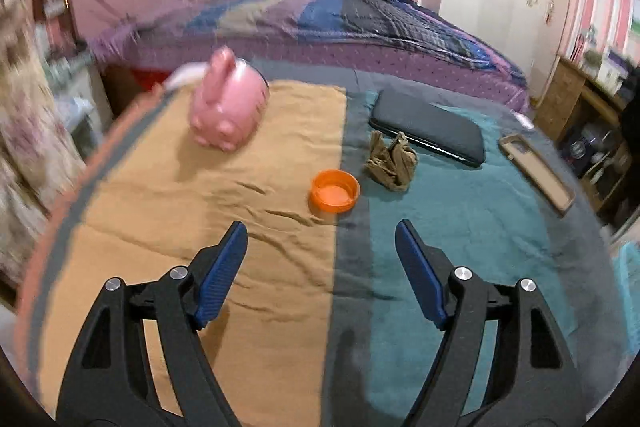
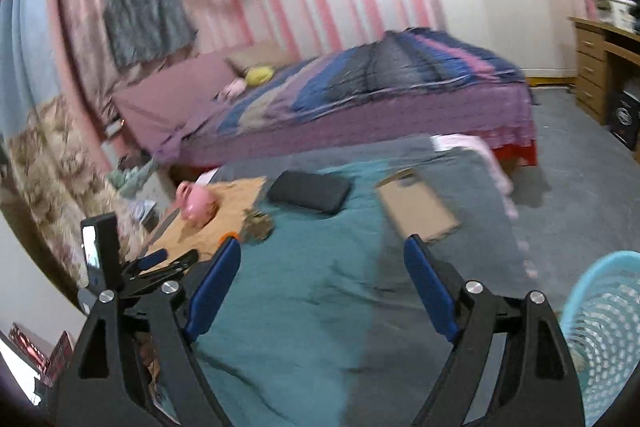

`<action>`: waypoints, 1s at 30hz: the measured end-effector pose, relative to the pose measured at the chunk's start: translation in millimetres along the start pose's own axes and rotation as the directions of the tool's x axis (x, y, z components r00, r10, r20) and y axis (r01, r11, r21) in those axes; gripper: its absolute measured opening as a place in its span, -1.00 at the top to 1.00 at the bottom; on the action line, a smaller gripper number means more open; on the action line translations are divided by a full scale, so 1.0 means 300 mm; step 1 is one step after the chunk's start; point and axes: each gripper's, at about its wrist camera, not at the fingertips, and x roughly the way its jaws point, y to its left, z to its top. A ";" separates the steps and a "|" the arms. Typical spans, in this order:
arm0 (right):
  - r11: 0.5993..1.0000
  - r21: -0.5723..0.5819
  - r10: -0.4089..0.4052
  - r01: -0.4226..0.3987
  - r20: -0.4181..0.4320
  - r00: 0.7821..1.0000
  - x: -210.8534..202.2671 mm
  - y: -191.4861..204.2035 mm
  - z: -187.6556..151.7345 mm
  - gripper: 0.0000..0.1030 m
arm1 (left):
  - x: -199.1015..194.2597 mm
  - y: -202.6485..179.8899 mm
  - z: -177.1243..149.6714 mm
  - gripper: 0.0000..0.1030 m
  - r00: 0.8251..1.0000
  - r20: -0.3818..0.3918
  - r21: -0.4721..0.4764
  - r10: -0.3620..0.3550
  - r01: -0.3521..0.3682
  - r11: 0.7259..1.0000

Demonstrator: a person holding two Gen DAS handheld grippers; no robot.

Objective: Collect trash
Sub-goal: 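Return both grippers to the bed above the orange cup and paper, then grasp the orange cup with the left gripper while the right grasps the crumpled brown paper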

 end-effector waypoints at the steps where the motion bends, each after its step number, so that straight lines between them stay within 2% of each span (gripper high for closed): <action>1: 1.000 -0.020 0.000 -0.001 -0.014 1.000 0.061 0.042 0.001 -0.60 | 0.023 0.008 0.008 -0.44 1.000 -0.009 -0.001 -0.005 0.005 1.000; 6: 0.999 -0.047 -0.029 0.026 -0.079 0.996 0.272 0.143 -0.018 -0.60 | 0.120 -0.028 0.060 -0.44 1.000 -0.018 0.026 -0.020 0.020 0.999; 10: 0.999 -0.029 -0.022 0.018 -0.129 0.991 0.407 0.183 -0.017 -0.60 | 0.220 -0.029 0.075 -0.18 0.994 -0.094 0.028 -0.058 0.061 0.998; 14: 0.999 -0.032 -0.011 0.006 -0.157 0.988 0.491 0.192 -0.027 -0.60 | 0.290 -0.047 0.079 -0.01 0.991 -0.129 0.050 -0.045 0.052 0.997; 16: 0.999 -0.044 -0.014 0.007 -0.170 0.985 0.553 0.208 -0.022 -0.60 | 0.310 -0.057 0.082 0.25 0.990 -0.135 0.062 -0.039 0.048 0.997; 18: 0.999 -0.048 -0.017 0.009 -0.172 0.985 0.570 0.216 -0.024 -0.60 | 0.321 -0.060 0.092 0.25 0.990 -0.132 0.072 -0.048 0.057 0.996; 21: 0.998 -0.063 -0.022 0.011 -0.185 0.982 0.623 0.241 -0.030 -0.60 | 0.311 -0.029 0.123 0.26 0.992 -0.110 0.038 -0.067 0.071 0.997; 26: 0.997 -0.077 -0.013 -0.001 -0.188 0.982 0.695 0.296 -0.040 -0.60 | 0.253 0.050 0.186 0.26 0.999 -0.034 0.029 0.013 -0.012 1.000; 30: 0.997 -0.070 -0.027 0.013 -0.198 0.980 0.768 0.339 -0.050 -0.64 | 0.232 0.124 0.202 0.25 0.999 -0.024 0.001 0.043 -0.043 0.999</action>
